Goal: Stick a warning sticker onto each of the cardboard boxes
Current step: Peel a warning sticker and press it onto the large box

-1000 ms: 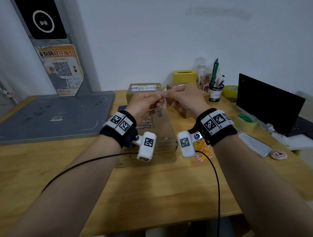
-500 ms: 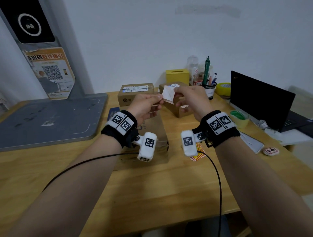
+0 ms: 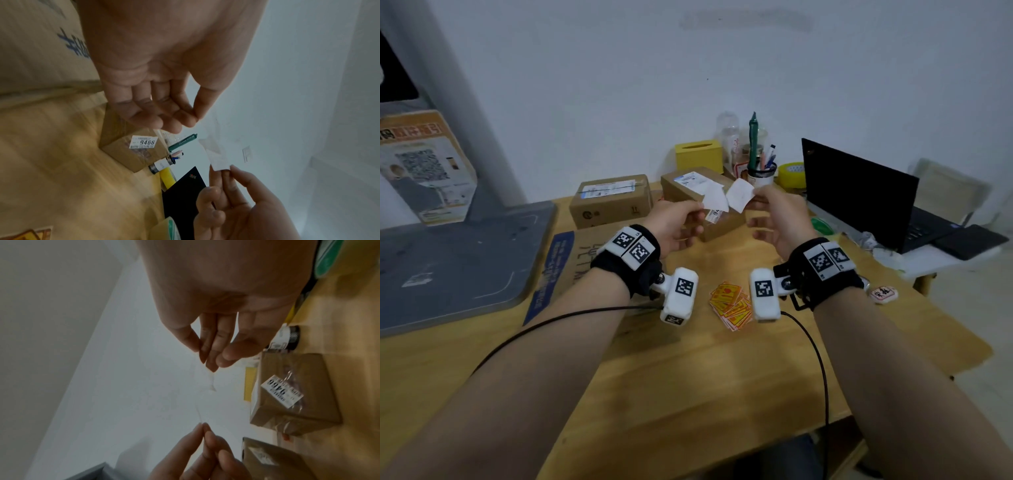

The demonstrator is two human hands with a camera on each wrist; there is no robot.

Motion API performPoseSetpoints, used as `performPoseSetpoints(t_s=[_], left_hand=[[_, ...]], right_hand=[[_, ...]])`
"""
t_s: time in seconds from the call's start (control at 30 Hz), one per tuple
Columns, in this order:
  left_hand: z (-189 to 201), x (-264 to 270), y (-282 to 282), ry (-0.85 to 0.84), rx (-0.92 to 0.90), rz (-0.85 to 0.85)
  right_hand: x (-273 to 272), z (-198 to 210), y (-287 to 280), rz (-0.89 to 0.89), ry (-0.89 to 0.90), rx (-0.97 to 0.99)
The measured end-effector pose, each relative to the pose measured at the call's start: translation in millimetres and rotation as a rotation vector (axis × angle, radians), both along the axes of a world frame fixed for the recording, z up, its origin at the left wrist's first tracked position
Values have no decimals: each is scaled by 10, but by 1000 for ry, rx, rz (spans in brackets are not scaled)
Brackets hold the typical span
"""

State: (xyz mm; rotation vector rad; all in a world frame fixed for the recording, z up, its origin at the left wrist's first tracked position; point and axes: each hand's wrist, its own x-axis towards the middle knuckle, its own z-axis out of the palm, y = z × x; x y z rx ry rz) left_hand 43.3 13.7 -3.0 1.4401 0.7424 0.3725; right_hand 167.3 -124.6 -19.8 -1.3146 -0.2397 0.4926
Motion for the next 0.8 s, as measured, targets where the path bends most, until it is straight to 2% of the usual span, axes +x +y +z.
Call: performPoseSetpoints(t_s=[0.17,0.37,0.47,0.53,0.67,0.8], left_hand=[[-36,264,-128,61,-23,4],[-97,476,-277,45,-19,-33],[-103,514,-308,13,18,-57],[-74,500,-333,-67,91,-45],[11,382,-315,-181,270,-49],[85,125,-191,-209,314,-96]], right_hand=[[189,-130,-205,-63,39,-11],[302,-165,-332,-159,-27,-66],[321,-158,-353,-191,-99,-97],[300,-150,-343,-198,-156,-130],[155,-42,-199,-122,-268,-179],[-131,154,25,35,-363,-166]])
